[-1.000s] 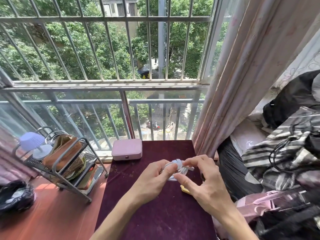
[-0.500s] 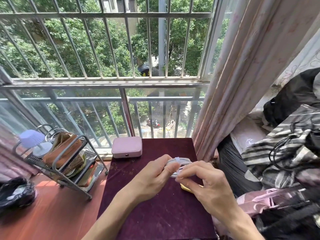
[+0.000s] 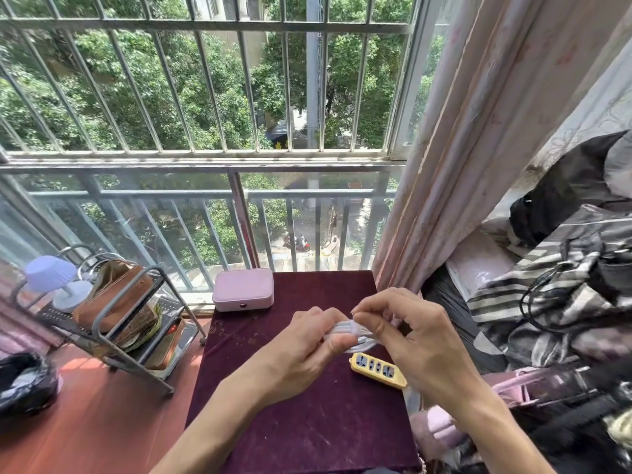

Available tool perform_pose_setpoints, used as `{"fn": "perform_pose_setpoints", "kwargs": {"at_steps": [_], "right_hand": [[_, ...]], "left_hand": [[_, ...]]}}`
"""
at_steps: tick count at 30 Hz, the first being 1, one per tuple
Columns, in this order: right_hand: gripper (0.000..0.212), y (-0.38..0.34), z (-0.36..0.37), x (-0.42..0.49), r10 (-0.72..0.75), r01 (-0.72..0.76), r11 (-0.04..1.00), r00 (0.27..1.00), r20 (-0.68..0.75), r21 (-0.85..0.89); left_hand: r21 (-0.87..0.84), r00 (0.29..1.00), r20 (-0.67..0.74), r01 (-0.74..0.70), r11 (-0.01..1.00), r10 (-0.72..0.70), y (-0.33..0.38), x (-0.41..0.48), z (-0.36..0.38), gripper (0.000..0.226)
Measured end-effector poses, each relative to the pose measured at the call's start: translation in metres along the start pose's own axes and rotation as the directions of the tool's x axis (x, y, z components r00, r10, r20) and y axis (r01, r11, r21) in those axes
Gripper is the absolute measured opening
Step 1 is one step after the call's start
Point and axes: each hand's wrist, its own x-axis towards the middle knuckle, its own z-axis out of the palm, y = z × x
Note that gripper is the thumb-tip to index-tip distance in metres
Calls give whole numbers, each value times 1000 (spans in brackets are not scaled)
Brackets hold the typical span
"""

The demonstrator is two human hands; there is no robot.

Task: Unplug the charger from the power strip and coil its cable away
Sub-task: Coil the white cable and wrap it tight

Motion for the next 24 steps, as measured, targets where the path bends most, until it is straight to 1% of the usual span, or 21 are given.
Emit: {"fn": "perform_pose_setpoints", "kwargs": {"at_steps": [3, 6, 8, 9, 11, 12, 14, 16, 17, 20, 22, 24], "right_hand": [[12, 4, 2, 1, 82, -83, 996, 996, 30, 29], [9, 9, 4, 2, 174, -181, 980, 981, 92, 81], [2, 13, 6, 2, 253, -275, 950, 956, 150, 147], [8, 15, 7, 2, 292, -325, 927, 939, 182, 189], [23, 16, 9, 2, 364, -432, 847, 896, 253, 311], [27, 17, 10, 1, 384, -462, 814, 883, 269, 352], [27, 20, 12, -1, 390, -457, 811, 887, 245, 365], [24, 22, 14, -5, 348, -403, 854, 912, 216, 330], [27, 24, 16, -7, 314, -370, 881, 923, 221, 295], [41, 27, 17, -14, 256, -333, 911, 919, 301, 243], [45, 29, 14, -15, 241, -354, 898, 892, 381, 261], [44, 30, 11, -14, 222, -389, 868, 860, 460, 308]], "left_hand": [[19, 1000, 16, -7, 1000, 6, 2, -1, 0, 40], [27, 1000, 20, 4, 1000, -5, 2, -2, 1, 41], [38, 1000, 17, 2, 999, -2, 1, -2, 1, 40], [43, 1000, 16, -4, 999, 4, 1, -2, 2, 39], [50, 1000, 19, -16, 999, 15, 0, -2, 3, 40], [54, 1000, 24, -19, 998, 17, 0, -2, 3, 41], [61, 999, 35, -18, 998, 16, 0, -2, 4, 43], [66, 999, 41, -11, 998, 9, 1, -2, 5, 40], [69, 999, 41, -9, 998, 6, 1, -2, 5, 39], [84, 999, 42, 3, 996, -7, 4, 0, 3, 37], [120, 999, 52, 1, 993, -7, 6, 3, 1, 35], [123, 997, 80, -1, 992, -9, 8, 5, -1, 35]]}}
